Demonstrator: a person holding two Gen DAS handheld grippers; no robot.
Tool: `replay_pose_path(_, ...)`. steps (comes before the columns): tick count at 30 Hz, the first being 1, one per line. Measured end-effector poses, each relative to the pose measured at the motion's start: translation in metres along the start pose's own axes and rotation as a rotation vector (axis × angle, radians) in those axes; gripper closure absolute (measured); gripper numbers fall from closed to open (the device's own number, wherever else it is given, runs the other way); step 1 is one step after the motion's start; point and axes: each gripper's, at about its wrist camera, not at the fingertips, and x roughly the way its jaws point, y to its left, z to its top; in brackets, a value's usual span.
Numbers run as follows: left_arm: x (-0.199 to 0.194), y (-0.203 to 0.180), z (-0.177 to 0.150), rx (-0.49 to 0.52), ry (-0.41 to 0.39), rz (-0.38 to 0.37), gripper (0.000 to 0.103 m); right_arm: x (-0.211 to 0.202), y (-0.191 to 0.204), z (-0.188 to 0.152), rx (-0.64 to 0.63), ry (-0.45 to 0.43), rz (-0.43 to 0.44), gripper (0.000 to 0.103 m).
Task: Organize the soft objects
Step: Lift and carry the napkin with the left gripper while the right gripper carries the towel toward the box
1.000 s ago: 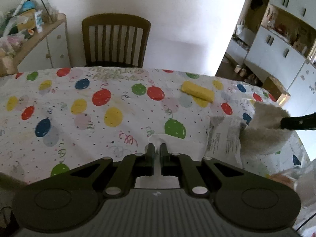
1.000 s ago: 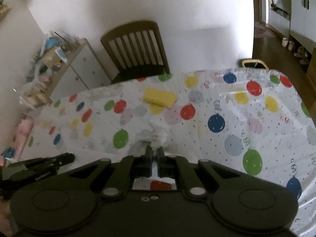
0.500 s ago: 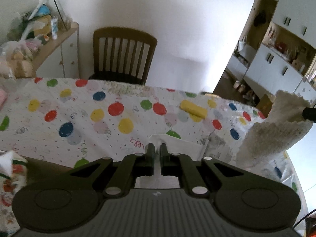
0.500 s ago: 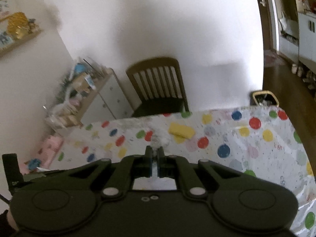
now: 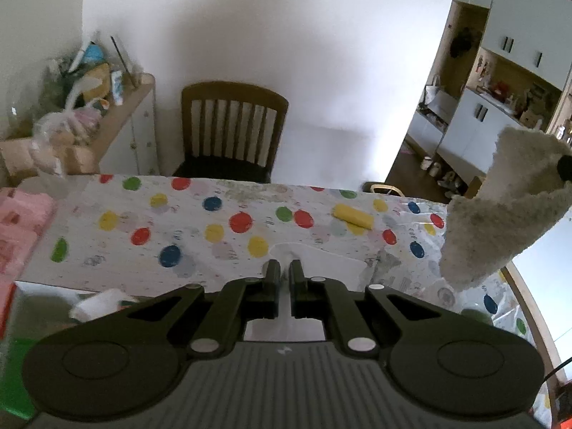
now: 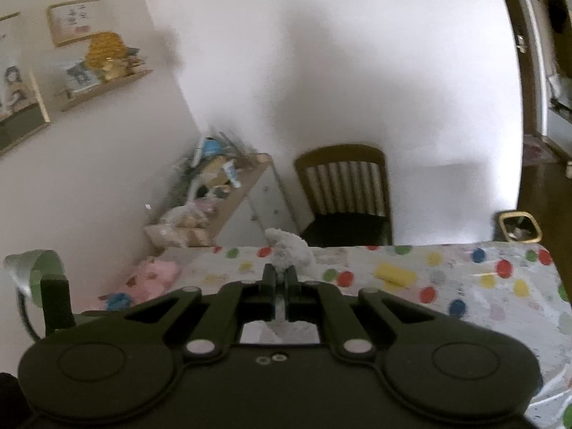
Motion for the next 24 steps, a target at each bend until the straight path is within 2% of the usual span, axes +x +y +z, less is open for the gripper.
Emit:
replay_pose_path(11,-0.058,0.059,-0.003,0.013,-0.033,0.054,0.098,0.032,0.077,-0.010,-0.037,0.037,0.116,0.099)
replay_pose_path(24,-0.093,0.137,-0.020,-0.006,-0.036,0.159,0.098,0.092,0.158,-0.042,-0.047,0.147,0.228,0.099)
